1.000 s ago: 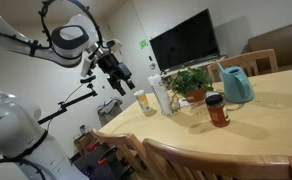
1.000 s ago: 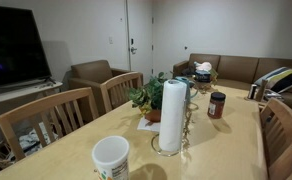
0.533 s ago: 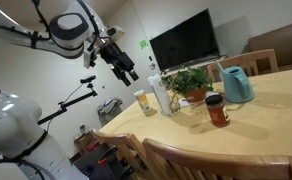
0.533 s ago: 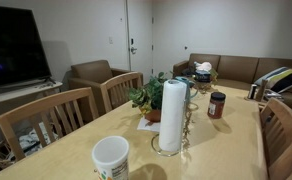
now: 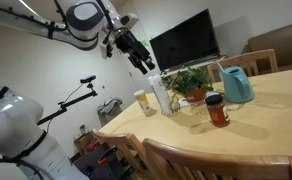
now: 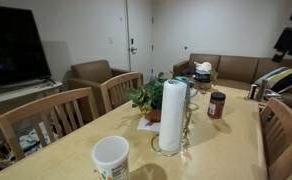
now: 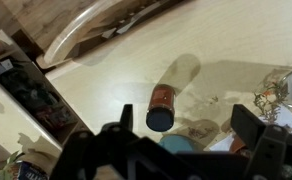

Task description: Uncover the jar and put the lid on the table

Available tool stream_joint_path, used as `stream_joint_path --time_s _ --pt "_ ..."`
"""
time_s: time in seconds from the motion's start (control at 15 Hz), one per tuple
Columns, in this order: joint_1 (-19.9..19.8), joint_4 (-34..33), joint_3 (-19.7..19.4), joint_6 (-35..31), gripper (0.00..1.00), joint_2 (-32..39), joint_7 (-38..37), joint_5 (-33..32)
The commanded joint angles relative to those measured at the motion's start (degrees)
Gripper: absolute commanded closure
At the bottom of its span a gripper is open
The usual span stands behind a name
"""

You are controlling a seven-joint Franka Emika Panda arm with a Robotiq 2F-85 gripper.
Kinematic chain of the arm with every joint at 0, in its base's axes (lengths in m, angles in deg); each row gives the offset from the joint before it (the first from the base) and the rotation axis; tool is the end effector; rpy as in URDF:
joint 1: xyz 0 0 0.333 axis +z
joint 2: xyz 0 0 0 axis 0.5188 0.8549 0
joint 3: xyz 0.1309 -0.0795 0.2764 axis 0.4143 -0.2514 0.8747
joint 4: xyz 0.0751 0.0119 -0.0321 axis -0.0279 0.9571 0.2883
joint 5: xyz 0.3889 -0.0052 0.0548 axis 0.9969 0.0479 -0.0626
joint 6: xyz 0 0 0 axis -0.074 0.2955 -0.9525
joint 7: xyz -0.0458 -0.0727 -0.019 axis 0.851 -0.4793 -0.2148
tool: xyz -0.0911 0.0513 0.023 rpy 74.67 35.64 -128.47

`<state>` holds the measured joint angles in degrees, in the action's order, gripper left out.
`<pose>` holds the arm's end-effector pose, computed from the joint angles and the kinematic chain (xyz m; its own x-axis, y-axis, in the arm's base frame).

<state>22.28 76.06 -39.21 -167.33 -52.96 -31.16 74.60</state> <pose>0.4166 -0.0903 0.4376 0.9640 -0.1441 0.2234 -0.1844 -0.9678 0.1715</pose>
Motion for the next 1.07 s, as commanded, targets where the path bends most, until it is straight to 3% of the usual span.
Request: stream_joint_path --time_s 0.0,0.47,0.53,1.0 --pt "-0.2 -6.5 -0.6 -3.7 0.0 10.4 -0.7 1.7" --pt "0.1 -16.6 -2.9 -1.7 0.0 25.3 -0.5 4.6" --pt "0.5 -12.8 -2.9 -3.2 0.0 21.8 0.1 3.5" --pt "0.6 -15.9 -3.6 -3.1 0.0 25.6 0.1 3.9"
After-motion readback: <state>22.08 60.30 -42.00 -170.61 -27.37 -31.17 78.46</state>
